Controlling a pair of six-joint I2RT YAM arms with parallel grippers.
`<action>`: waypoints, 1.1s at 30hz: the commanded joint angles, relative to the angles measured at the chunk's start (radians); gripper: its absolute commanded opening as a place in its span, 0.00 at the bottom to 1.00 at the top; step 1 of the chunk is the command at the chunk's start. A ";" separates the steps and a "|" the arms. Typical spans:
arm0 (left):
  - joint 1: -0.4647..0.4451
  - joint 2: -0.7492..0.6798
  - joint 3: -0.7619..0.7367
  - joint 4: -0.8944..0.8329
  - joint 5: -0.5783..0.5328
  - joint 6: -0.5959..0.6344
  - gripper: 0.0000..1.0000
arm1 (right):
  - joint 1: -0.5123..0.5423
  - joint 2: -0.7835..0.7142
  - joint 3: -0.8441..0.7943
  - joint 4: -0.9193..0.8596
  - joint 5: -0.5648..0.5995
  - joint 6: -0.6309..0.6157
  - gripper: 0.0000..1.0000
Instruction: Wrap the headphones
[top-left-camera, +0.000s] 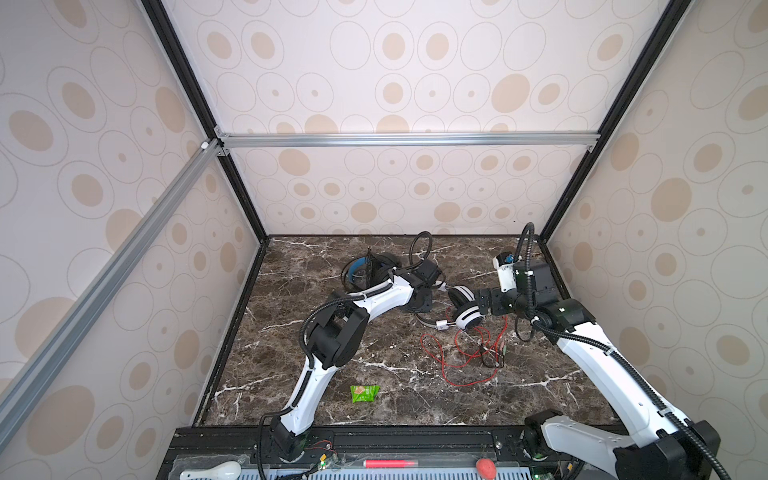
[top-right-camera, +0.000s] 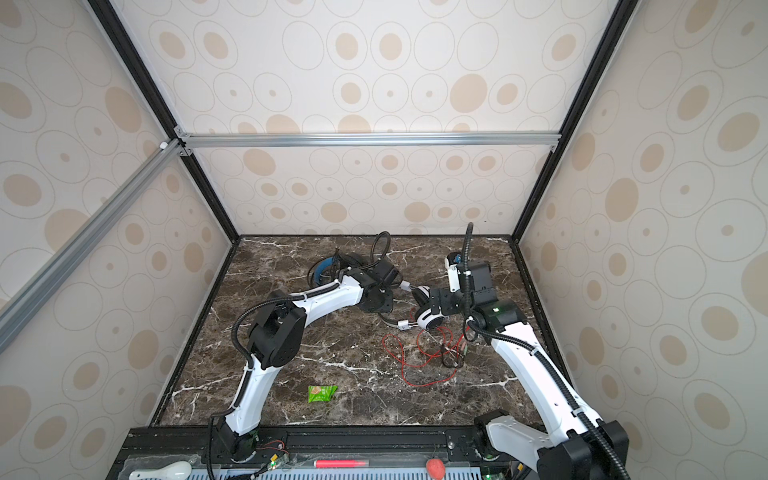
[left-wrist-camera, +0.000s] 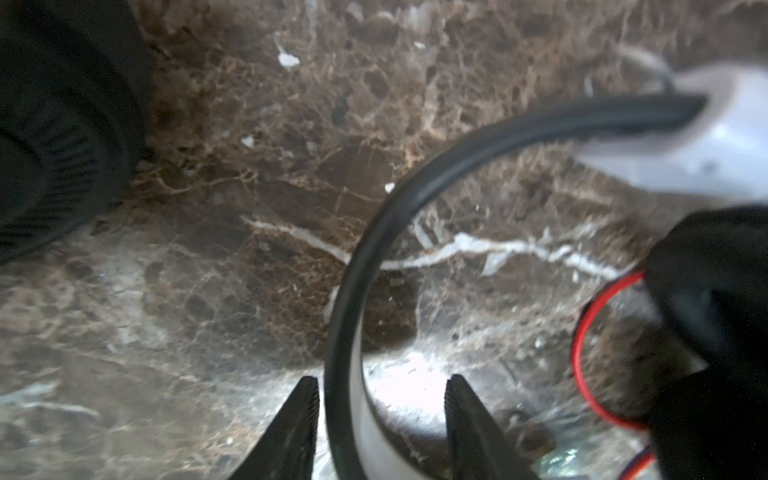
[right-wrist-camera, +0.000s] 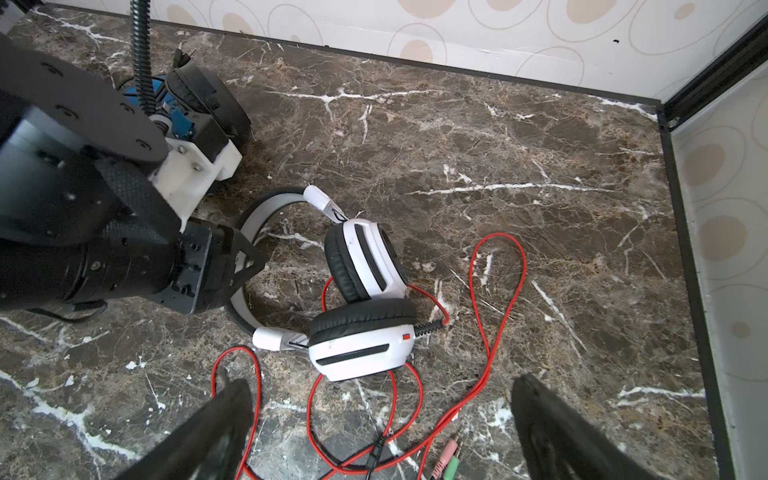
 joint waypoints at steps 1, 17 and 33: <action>-0.031 -0.117 -0.056 0.004 -0.044 0.158 0.53 | -0.002 0.006 0.005 0.009 -0.004 -0.005 1.00; -0.133 -0.242 -0.240 0.361 0.163 0.488 0.57 | -0.029 0.002 -0.004 -0.014 -0.021 0.019 1.00; -0.146 -0.100 -0.129 0.210 0.221 0.674 0.57 | -0.034 -0.011 0.000 -0.036 -0.010 0.015 1.00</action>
